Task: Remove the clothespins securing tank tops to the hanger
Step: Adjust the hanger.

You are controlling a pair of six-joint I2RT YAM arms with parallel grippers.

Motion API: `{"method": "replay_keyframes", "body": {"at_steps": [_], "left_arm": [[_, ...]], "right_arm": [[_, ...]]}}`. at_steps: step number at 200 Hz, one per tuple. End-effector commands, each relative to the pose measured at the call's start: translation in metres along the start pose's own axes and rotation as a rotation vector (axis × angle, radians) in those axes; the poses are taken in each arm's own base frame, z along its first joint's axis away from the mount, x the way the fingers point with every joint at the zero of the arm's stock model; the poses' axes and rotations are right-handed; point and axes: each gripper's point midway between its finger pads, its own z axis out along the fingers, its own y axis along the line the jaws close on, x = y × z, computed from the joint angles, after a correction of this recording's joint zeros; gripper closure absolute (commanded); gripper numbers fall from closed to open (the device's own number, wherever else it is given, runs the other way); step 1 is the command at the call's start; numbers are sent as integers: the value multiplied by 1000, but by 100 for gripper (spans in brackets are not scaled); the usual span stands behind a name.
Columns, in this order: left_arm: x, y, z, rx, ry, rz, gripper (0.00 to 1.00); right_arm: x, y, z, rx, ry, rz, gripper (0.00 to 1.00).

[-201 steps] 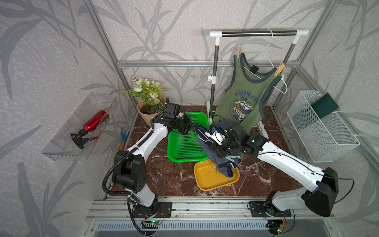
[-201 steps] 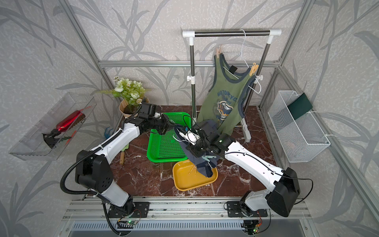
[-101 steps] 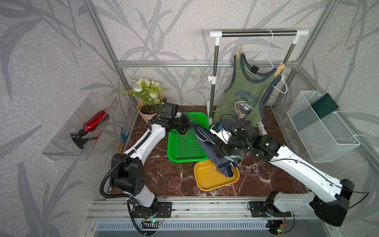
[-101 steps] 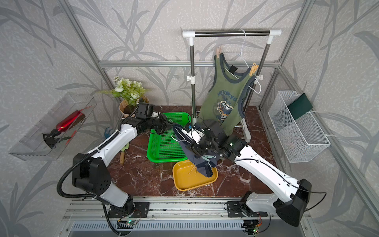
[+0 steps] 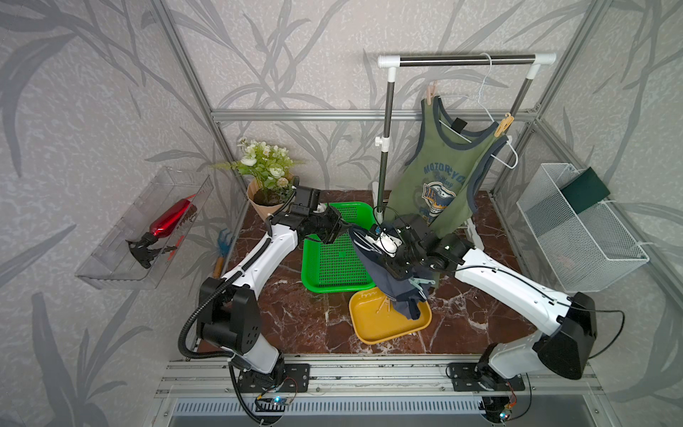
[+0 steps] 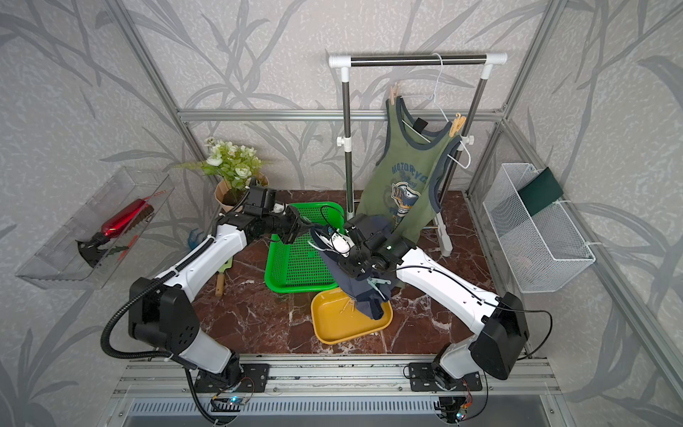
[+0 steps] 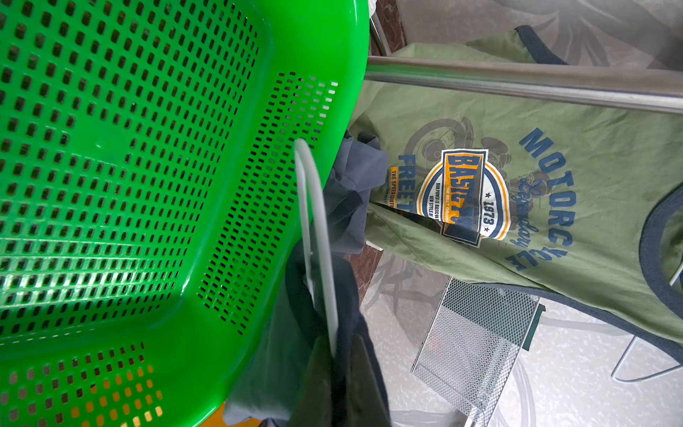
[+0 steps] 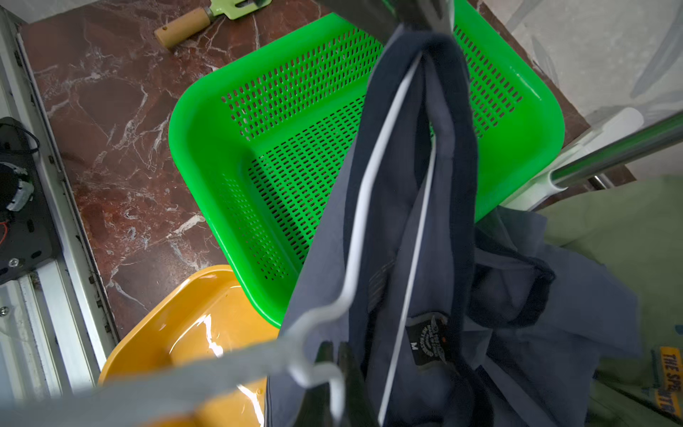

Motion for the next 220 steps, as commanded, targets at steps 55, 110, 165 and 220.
{"method": "replay_keyframes", "body": {"at_steps": [55, 110, 165, 220], "left_arm": [[21, -3, -32, -68, 50, 203, 41], [30, -20, -54, -81, 60, 293, 44], [42, -15, -53, -113, 156, 317, 67], [39, 4, -65, -208, 114, 350, 62]], "right_arm": [[-40, 29, -47, -203, -166, 27, 100], [-56, 41, -57, -375, -245, 72, 100], [-70, 34, -50, -480, -269, 106, 100], [-74, 25, -46, -488, -265, 127, 100]]}}
